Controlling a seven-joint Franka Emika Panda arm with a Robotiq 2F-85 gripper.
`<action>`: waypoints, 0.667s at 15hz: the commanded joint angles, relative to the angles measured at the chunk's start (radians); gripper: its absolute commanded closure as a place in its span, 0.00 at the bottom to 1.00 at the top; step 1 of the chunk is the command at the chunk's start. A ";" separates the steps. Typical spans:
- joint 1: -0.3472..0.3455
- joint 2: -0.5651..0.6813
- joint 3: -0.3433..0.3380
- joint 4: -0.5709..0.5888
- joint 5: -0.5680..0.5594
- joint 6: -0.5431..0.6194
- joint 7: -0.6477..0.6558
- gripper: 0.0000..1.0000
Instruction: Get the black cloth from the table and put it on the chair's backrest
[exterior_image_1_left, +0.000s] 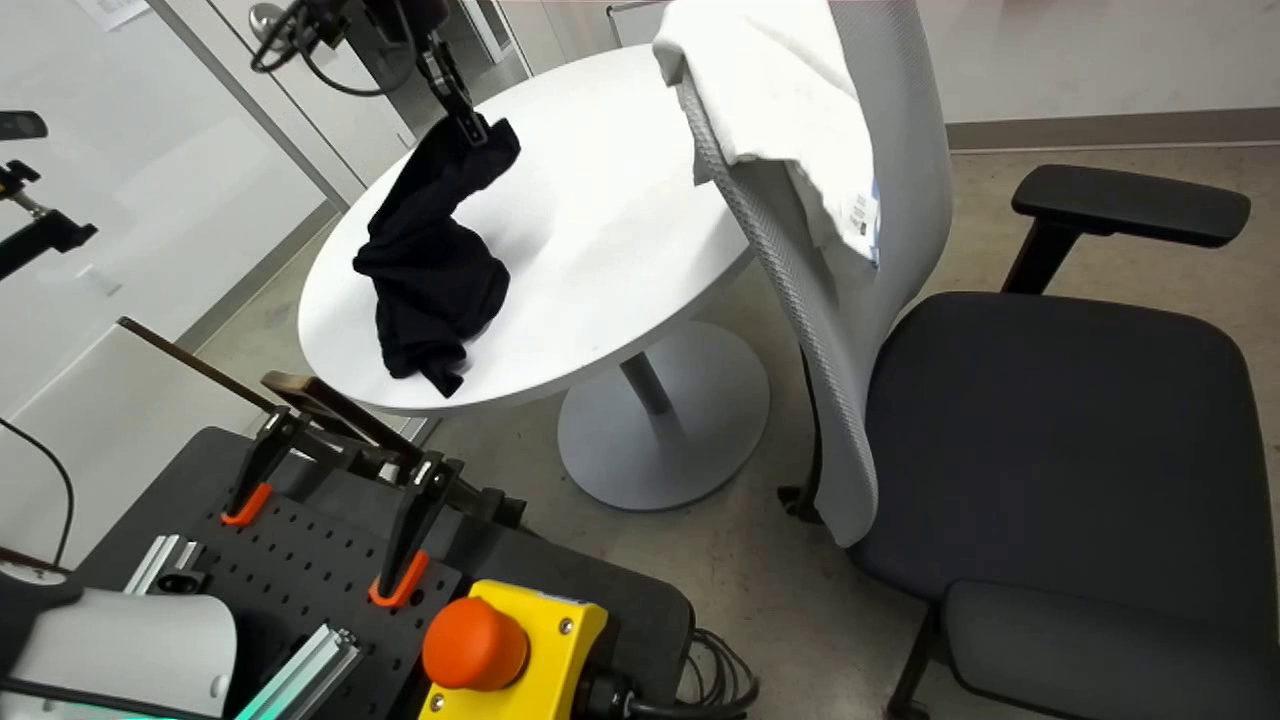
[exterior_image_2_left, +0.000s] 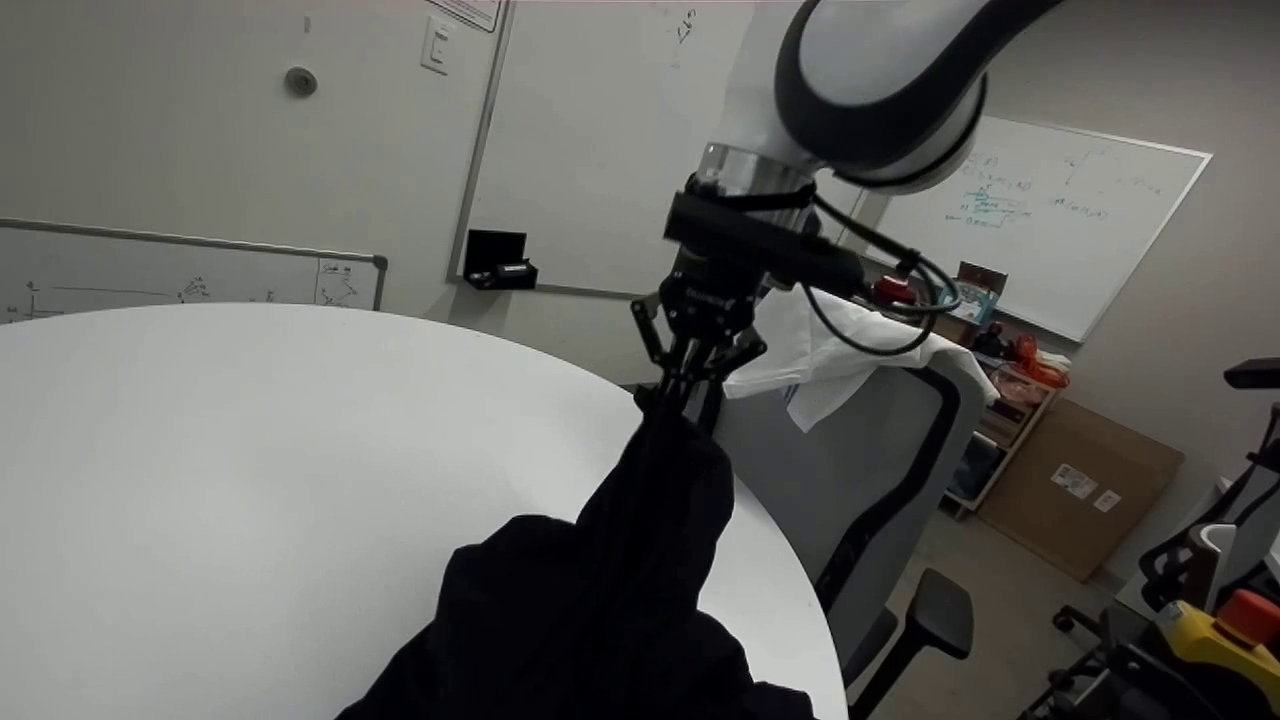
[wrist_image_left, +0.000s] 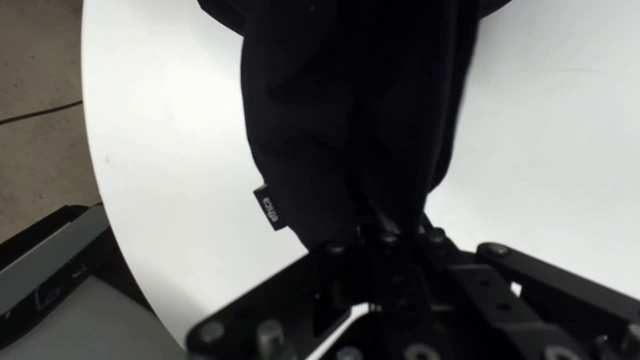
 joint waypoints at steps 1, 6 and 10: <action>-0.051 -0.240 0.040 -0.168 0.042 0.032 -0.089 0.99; -0.092 -0.479 0.072 -0.261 0.098 0.038 -0.172 0.99; -0.115 -0.619 0.086 -0.274 0.125 0.021 -0.216 0.99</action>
